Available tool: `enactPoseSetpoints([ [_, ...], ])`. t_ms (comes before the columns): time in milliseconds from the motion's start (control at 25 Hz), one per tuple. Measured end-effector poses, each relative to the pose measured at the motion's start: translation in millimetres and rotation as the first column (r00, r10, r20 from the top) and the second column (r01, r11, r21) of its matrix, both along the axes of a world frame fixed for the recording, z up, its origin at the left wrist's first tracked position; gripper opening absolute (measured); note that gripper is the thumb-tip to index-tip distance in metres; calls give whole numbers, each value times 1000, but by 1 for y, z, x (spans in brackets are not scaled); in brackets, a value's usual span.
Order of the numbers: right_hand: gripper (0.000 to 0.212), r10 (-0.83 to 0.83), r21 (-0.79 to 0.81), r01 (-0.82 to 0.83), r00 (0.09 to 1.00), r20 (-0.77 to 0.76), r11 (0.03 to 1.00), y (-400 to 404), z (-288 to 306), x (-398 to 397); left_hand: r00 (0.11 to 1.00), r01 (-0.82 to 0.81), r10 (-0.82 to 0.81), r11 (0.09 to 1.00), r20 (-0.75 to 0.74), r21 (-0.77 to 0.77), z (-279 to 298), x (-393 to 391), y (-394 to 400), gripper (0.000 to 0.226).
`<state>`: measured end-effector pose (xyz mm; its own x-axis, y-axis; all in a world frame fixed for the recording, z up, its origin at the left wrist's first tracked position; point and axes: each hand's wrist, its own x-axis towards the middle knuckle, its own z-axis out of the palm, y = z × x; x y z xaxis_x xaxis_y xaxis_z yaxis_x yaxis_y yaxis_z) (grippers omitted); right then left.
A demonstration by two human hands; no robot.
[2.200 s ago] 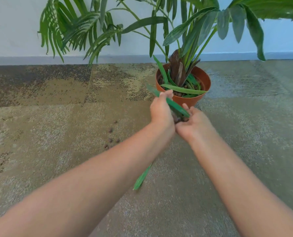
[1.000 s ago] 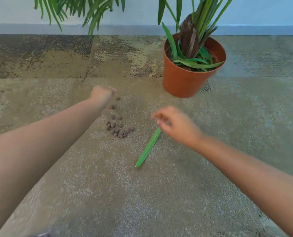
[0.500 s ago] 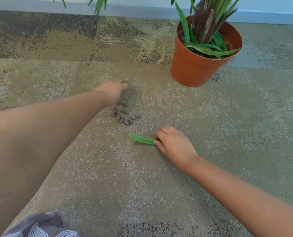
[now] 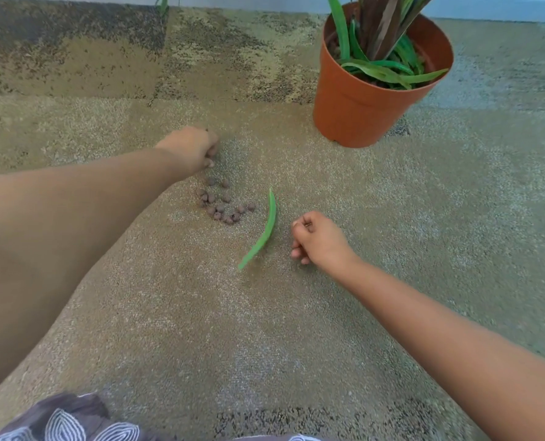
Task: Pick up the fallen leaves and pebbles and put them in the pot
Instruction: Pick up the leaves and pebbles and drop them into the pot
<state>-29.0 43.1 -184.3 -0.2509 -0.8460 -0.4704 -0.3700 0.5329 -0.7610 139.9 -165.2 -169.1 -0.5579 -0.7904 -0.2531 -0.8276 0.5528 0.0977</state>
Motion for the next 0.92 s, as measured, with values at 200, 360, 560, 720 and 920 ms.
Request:
enactPoseSetpoints([
  [200, 10, 78, -101, -106, 965, -251, 989, -9, 4, 7, 997, -53, 51, 997, -50, -54, 0, 3, -3, 15],
  [360, 3, 158, -144, -200, 953, -260, 969, -11, 4, 22, 936, -279, 288, 958, -204, 71, -2, 1, 4, 11],
  [560, 30, -301, 28, 352, 755, 583, 936, -38, 24, 22, 867, -81, 120, 992, -484, 100, 21, -42, 64, 17],
  [720, 39, -381, 283, 450, 143, 914, 847, -53, 37, 5, 790, -85, 34, 995, -612, -55, 23, -37, 89, 30],
  [920, 35, -442, 273, 454, 322, 837, 848, -36, 27, -2, 971, -160, 141, 983, -193, -85, 3, -22, 43, 35],
])
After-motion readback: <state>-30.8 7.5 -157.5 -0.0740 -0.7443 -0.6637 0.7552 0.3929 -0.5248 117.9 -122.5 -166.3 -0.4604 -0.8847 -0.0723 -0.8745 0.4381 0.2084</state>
